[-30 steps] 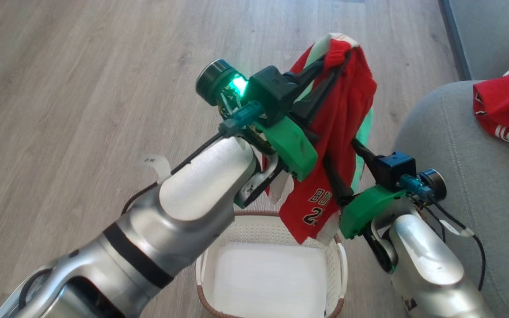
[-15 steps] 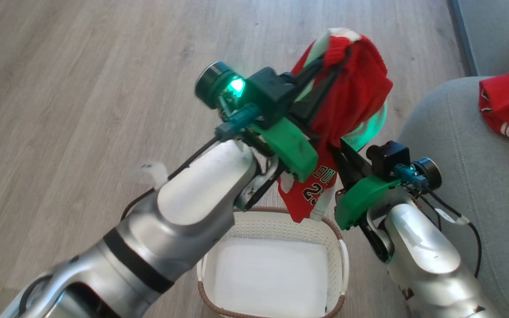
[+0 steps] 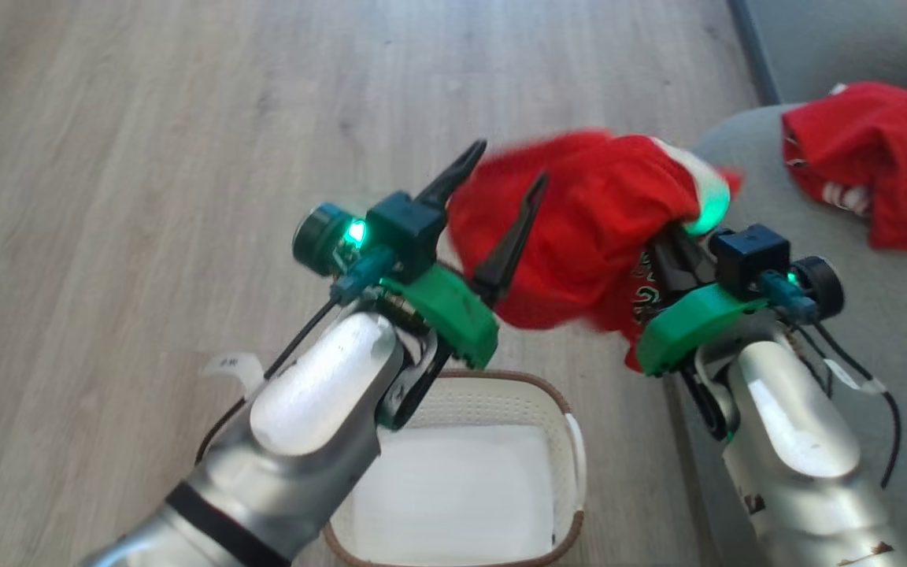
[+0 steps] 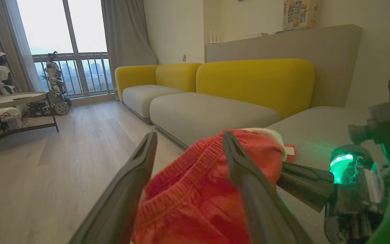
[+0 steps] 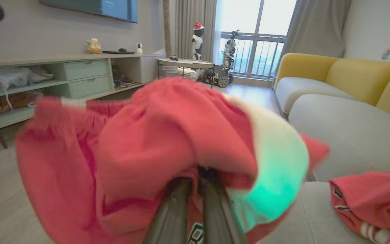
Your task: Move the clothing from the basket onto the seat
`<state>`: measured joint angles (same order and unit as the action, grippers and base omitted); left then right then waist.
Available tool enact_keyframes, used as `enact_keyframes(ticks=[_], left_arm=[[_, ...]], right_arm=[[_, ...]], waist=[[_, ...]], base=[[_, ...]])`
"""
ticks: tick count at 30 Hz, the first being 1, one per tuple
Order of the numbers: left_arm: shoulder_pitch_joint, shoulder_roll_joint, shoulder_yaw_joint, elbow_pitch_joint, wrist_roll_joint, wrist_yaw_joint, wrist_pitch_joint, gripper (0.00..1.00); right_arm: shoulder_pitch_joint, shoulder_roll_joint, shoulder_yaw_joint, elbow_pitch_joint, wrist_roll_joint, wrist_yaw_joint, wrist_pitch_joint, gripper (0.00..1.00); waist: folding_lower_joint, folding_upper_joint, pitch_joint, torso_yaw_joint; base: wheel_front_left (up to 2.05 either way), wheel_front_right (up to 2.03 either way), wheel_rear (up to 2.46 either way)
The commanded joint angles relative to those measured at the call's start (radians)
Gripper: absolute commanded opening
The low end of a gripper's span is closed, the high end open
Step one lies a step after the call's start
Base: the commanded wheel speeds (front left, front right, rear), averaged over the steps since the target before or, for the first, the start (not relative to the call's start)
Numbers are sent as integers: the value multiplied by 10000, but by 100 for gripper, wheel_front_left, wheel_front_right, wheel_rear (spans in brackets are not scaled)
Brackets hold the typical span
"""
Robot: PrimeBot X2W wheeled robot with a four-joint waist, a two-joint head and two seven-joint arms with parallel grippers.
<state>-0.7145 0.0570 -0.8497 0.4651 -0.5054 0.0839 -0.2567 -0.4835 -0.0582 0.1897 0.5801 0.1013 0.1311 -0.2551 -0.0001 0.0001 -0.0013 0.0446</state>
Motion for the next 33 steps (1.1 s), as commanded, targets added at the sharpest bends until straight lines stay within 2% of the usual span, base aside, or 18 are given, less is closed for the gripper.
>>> enact_keyframes(ticks=[1,10,22,28,33], left_arm=[[-237,174,479,-173,99,-62,-51,100],[958,172,706,4,493,-281,-51,100],[1946,44,990,202,893,-463,-51,100],[2039,-21,1091,211,1038,-532,-51,100],[1943,-44,1106,232,1208,-591,-51,100]], right_arm=[[-247,55,0,-420,-136,-4,-67,0],[226,-312,-816,-993,-550,-4,-67,0],[769,-596,-931,-1553,-599,-4,-67,0],[757,-585,-876,-1706,-553,-4,-67,0],[572,-520,-1162,-1767,-526,-4,-67,0]], waist=[[1,-1,-18,-286],[1,-1,-76,-1562],[1,-1,104,-3558],[1,-1,331,-4067],[1,-1,708,-4153]], base=[[0,0,0],[0,0,0],[0,0,0],[0,0,0],[0,0,0]])
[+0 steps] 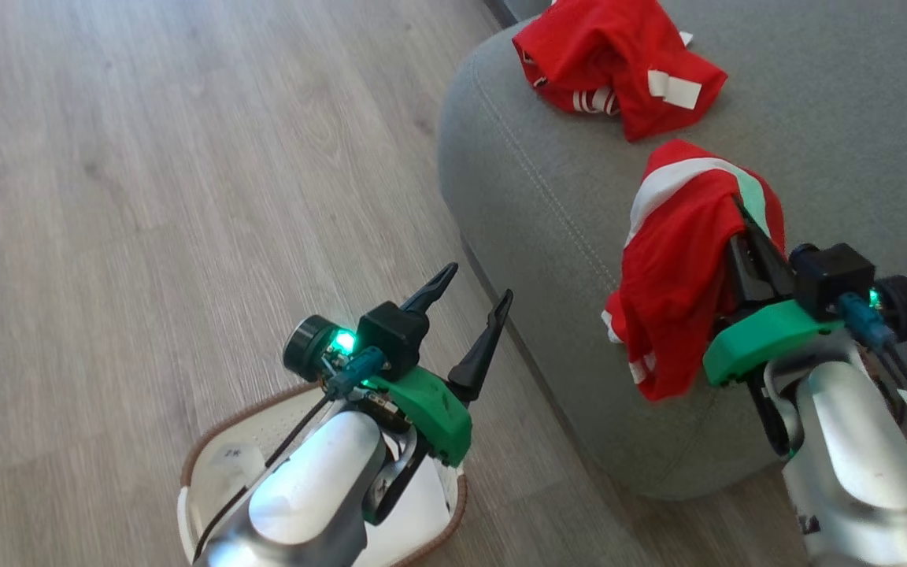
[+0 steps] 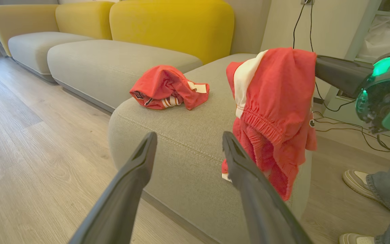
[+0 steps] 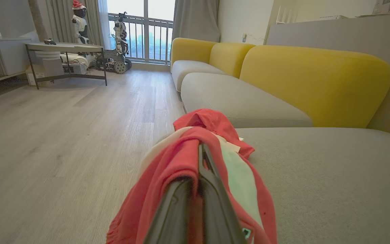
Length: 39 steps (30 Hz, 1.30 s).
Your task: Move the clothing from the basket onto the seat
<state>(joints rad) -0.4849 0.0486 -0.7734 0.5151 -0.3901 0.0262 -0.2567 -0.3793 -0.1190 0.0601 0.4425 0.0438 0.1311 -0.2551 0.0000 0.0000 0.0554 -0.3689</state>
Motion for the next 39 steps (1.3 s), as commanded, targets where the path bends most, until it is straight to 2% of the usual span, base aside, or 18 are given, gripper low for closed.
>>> enact_keyframes(ticks=[1,6,12,19,20,23,30,35,39], left_arm=[[-397,37,337,-266,96,-29,-51,100],[-637,31,334,-205,260,-82,-51,100],[-1192,93,389,-228,570,-106,-51,100],[-1917,283,360,-614,905,-56,-10,100],[-2114,376,380,-819,977,-19,56,100],[-2427,503,341,-1162,1140,18,211,100],[-3101,555,103,-1953,1524,76,548,100],[-3359,478,-28,-2274,1649,164,601,100],[-3439,487,-86,-2287,1698,223,622,100]], right_arm=[[-555,84,68,-382,52,-4,-67,0],[-1145,34,-319,-245,39,-4,-67,0],[-2747,-267,-933,83,43,-4,-67,0],[-5322,-1457,-1624,934,49,-4,-55,0],[-6136,-1815,-1848,1263,-114,-4,-14,0],[-7217,-2251,-2104,1891,-401,-4,105,0],[-8932,-3414,-2743,3483,-1313,-4,332,0],[-9504,-3746,-3638,4415,-1892,-4,282,0],[-9543,-3769,-4081,5101,-2564,-4,235,0]], waist=[[0,0,250,1],[0,0,753,159],[0,0,1737,591],[0,0,3170,1346],[0,0,3594,1555],[0,0,4207,1931],[0,0,5444,2895],[0,0,6030,3349],[0,0,6365,3462]], base=[[0,0,0],[0,0,0],[0,0,0],[0,0,0],[0,0,0],[0,0,0],[0,0,0],[0,0,0],[0,0,0]])
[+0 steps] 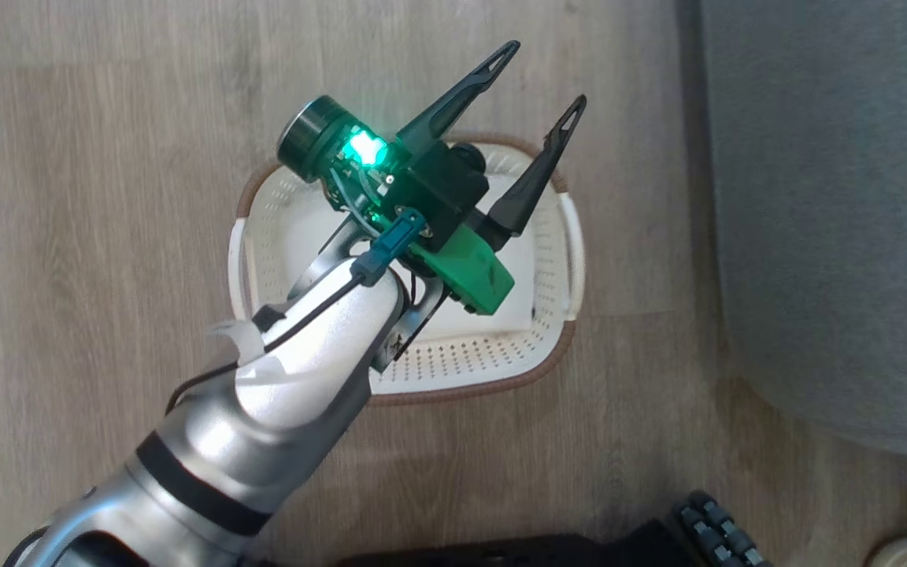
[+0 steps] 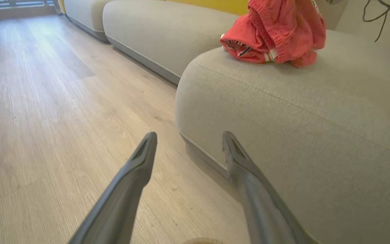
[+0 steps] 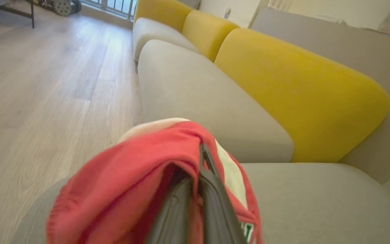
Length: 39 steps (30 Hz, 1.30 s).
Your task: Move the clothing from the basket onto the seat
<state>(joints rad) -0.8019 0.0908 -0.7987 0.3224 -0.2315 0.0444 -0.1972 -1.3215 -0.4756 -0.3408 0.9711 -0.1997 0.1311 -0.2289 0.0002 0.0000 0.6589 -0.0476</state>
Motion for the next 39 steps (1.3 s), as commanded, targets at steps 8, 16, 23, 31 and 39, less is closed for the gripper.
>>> enact_keyframes(ticks=[8,16,23,31,39], left_arm=[[-325,140,125,-222,68,65,3,100],[-260,221,213,-174,-108,130,-61,100],[82,326,447,-158,-603,101,-168,100],[687,390,1037,-123,-1117,501,-458,100],[1624,407,1689,-154,-1587,702,-626,100]], right_arm=[[32,57,-845,712,-824,-4,-201,0],[181,365,-951,721,-551,-4,-319,100],[1273,854,141,-273,676,-4,-326,100],[2695,959,1537,-1407,1988,-4,-328,100],[4101,1354,2292,-2648,2685,-4,-328,100]], waist=[[-2,0,524,167],[-2,0,256,-200],[-2,0,-313,-648],[-2,0,-1347,-781],[-2,0,-2645,-357]], base=[[0,0,0],[0,0,0],[0,0,0],[0,0,0],[0,0,0]])
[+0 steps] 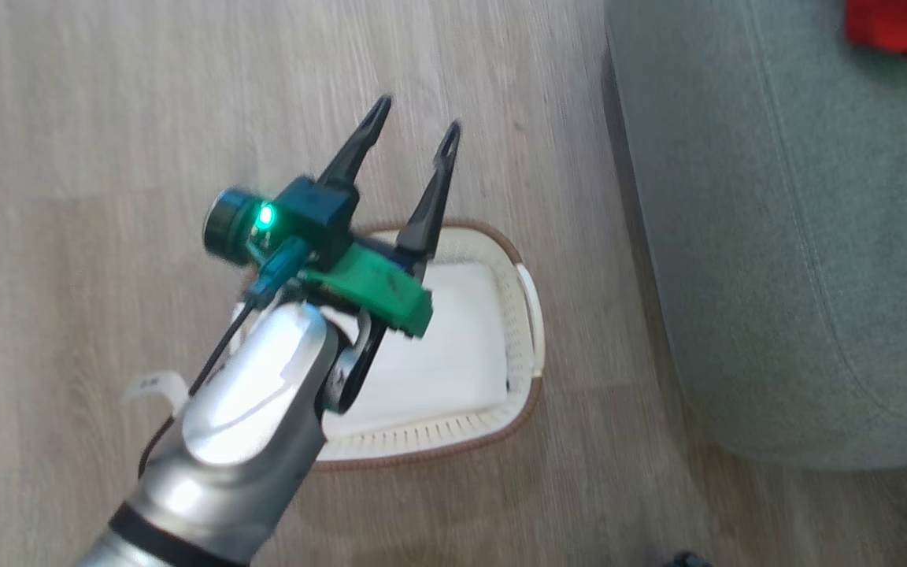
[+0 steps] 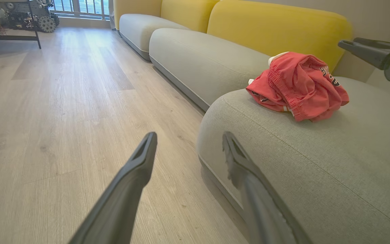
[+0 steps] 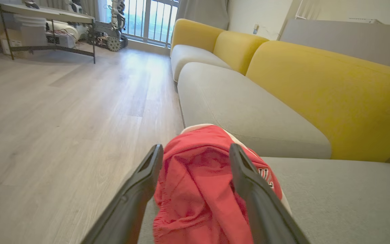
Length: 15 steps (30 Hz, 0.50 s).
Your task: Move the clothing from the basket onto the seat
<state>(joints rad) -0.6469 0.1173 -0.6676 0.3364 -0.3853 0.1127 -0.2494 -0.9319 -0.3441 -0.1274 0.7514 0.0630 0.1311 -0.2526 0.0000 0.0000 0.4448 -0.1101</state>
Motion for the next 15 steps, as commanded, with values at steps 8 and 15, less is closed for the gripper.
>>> enact_keyframes(ticks=[8,15], left_arm=[[1216,266,943,-208,-10,295,-121,100],[2105,423,1512,-212,-4,494,-122,100]], right_arm=[[1901,769,282,-1728,179,-4,-91,100],[3498,1522,271,-2935,481,-4,-91,100]], waist=[[0,0,-1719,936],[0,0,-2489,1451]], base=[[0,0,0],[0,0,0]])
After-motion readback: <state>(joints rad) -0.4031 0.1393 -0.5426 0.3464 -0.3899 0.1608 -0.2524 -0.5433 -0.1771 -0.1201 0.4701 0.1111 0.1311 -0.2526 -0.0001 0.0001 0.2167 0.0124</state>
